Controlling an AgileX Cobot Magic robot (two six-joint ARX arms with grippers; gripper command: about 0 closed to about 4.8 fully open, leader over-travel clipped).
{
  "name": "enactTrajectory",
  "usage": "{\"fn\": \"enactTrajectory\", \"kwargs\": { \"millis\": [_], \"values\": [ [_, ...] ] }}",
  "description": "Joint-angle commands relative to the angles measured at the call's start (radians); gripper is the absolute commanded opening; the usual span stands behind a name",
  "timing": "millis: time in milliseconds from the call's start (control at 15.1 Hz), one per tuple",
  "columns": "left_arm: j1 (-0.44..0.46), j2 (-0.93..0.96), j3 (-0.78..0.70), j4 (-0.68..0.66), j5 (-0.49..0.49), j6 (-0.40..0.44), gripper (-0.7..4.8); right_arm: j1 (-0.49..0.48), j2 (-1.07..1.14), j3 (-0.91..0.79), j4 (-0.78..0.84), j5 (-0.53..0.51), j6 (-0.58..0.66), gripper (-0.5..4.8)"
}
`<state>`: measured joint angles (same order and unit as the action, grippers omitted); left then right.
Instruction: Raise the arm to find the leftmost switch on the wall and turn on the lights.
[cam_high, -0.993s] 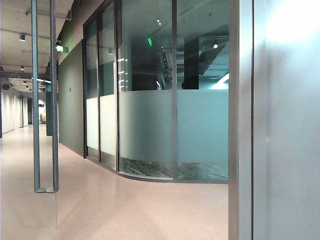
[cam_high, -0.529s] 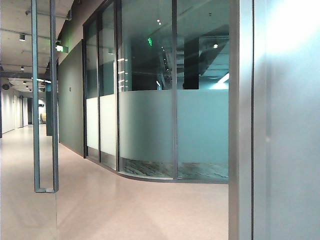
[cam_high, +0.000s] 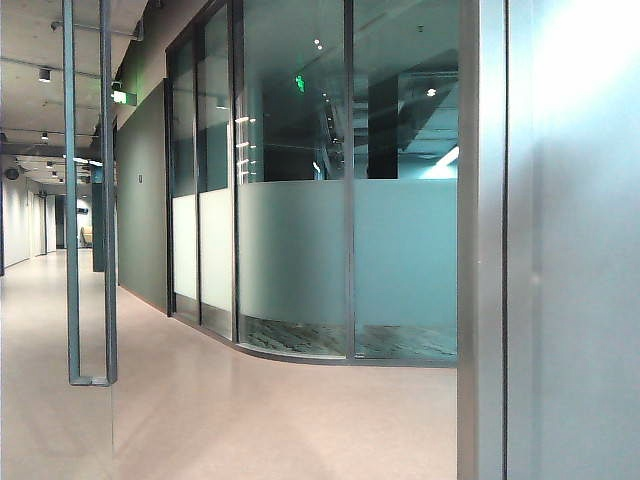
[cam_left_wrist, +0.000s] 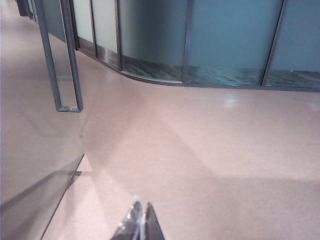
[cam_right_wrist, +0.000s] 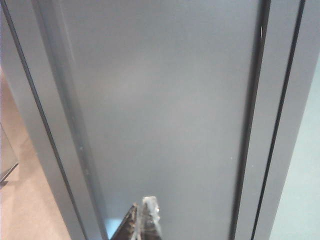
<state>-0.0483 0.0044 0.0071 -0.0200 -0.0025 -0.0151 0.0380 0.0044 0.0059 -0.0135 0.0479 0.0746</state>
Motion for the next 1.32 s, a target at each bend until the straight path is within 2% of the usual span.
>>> {"fn": "enactTrajectory", "kwargs": {
  "millis": [66, 1324],
  "values": [
    [0.0, 0.0, 0.002, 0.006, 0.003, 0.007, -0.05, -0.059, -0.002, 0.001, 0.029, -0.064, 0.005, -0.01],
    [0.0, 0.0, 0.002, 0.006, 0.003, 0.008, -0.05, -0.066, -0.003, 0.001, 0.018, -0.076, 0.004, -0.01]
  ]
}}
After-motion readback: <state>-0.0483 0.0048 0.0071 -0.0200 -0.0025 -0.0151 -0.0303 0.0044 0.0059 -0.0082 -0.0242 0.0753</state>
